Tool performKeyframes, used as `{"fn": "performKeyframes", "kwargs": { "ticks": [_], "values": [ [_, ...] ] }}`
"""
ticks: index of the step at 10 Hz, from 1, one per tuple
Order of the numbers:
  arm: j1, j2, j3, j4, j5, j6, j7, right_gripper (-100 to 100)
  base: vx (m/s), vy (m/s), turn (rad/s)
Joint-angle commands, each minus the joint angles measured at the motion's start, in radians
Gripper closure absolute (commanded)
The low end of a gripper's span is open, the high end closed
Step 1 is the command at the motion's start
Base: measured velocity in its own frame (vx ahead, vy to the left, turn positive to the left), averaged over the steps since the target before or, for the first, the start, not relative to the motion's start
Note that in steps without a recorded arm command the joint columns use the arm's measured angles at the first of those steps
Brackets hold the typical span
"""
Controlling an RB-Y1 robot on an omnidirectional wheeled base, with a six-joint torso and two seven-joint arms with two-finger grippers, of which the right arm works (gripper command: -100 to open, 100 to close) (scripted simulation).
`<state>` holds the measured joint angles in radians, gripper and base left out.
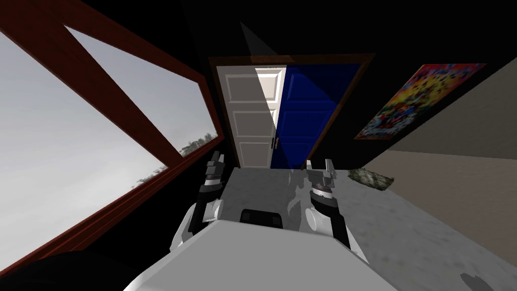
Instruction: Pull the door open
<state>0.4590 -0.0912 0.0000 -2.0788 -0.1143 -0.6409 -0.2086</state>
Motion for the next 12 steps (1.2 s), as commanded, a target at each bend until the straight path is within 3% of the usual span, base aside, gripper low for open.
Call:
{"fn": "performKeyframes", "kwargs": {
  "ticks": [1, 12],
  "values": [
    [-0.009, -0.006, 0.009, 0.034, -0.022, -0.008, -0.03, -100, 0.105, -0.018, 0.071],
    [-0.058, -0.057, 0.074, 0.264, -0.184, -0.059, -0.243, -100, 0.096, -0.023, 0.076]
  ]
}}
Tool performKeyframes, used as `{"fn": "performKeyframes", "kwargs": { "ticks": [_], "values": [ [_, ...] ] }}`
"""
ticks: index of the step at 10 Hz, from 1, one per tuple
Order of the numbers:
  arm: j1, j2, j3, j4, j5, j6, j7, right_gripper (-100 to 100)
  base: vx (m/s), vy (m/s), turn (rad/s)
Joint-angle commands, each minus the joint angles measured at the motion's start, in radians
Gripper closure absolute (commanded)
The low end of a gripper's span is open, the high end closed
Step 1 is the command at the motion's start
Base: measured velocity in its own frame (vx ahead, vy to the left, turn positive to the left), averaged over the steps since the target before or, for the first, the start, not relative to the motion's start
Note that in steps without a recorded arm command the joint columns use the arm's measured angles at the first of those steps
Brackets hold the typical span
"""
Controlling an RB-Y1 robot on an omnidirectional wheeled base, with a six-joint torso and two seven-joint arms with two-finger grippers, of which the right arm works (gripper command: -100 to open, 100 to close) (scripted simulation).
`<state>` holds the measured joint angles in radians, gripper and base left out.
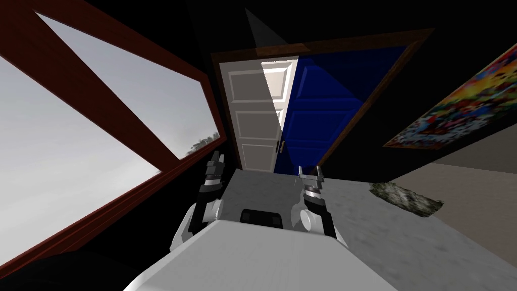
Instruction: Pull the door open
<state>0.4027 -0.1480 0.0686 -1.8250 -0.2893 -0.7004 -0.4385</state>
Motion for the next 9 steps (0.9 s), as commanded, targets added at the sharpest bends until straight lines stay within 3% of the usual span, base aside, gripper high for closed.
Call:
{"fn": "performKeyframes", "kwargs": {
  "ticks": [1, 9],
  "values": [
    [-0.007, -0.005, 0.012, 0.033, -0.025, -0.004, -0.034, -100, 0.1, -0.018, 0.088],
    [-0.048, -0.044, 0.064, 0.216, -0.155, -0.045, -0.204, -100, 0.094, -0.036, 0.087]
  ]
}}
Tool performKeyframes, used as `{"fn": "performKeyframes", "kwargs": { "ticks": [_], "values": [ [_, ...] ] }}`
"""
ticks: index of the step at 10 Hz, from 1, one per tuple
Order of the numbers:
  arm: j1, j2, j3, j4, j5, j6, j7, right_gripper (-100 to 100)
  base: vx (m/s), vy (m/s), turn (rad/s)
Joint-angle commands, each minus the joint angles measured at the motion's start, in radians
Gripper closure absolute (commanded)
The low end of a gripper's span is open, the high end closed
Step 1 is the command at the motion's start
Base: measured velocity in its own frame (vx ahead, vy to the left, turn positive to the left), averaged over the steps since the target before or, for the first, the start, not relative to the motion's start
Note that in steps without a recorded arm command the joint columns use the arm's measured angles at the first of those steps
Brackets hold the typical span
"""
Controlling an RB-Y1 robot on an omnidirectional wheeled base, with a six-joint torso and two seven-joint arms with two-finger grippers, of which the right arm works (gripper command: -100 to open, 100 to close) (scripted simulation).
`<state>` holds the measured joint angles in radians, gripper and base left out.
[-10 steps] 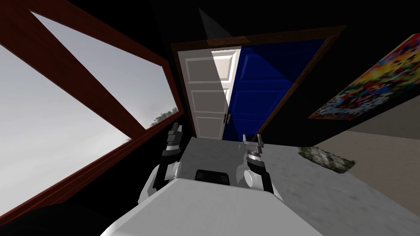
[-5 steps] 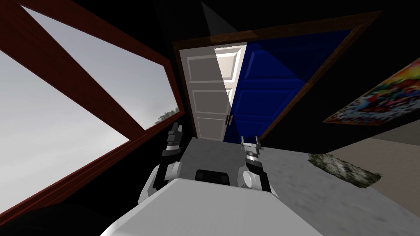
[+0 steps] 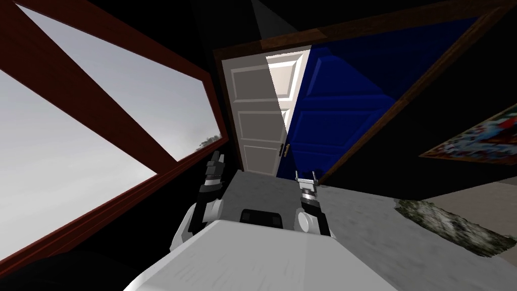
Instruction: Pull the door open
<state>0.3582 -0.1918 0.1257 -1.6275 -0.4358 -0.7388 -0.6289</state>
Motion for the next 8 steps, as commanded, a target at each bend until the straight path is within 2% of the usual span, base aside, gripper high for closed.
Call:
{"fn": "performKeyframes", "kwargs": {
  "ticks": [1, 8],
  "values": [
    [-0.009, -0.005, 0.014, 0.041, -0.025, -0.012, -0.035, -100, 0.098, -0.028, 0.083],
    [-0.045, -0.037, 0.058, 0.199, -0.137, -0.047, -0.183, -100, 0.093, -0.038, 0.087]
  ]
}}
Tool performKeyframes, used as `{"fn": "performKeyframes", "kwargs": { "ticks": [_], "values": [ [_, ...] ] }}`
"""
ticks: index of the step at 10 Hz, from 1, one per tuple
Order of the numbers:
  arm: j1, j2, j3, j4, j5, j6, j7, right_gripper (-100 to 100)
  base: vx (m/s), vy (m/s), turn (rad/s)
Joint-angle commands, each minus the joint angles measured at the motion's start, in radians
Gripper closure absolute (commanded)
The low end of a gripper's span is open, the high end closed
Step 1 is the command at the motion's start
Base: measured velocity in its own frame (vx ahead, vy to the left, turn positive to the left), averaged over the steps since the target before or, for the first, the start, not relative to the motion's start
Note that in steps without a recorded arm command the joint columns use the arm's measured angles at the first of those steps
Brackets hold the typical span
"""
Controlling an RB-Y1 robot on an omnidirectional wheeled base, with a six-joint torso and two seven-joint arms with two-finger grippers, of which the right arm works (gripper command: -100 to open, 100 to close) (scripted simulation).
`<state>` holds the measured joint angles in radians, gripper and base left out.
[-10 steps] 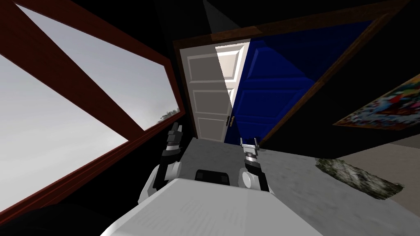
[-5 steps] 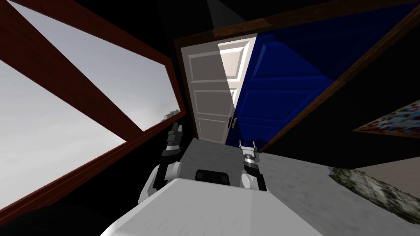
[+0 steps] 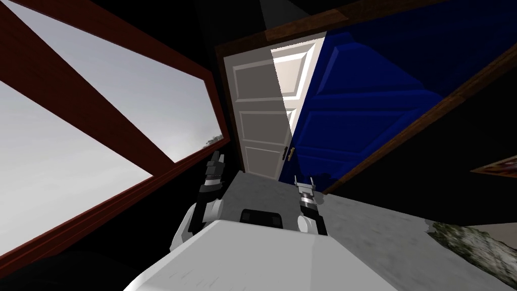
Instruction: Pull the door open
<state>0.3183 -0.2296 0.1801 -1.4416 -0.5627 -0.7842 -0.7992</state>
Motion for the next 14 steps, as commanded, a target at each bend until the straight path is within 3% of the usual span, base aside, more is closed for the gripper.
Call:
{"fn": "performKeyframes", "kwargs": {
  "ticks": [1, 14],
  "values": [
    [-0.011, -0.004, 0.01, 0.035, -0.026, -0.006, -0.033, -100, 0.11, -0.043, 0.087],
    [-0.078, -0.058, 0.084, 0.298, -0.214, -0.065, -0.28, -100, 0.094, -0.047, 0.083]
  ]
}}
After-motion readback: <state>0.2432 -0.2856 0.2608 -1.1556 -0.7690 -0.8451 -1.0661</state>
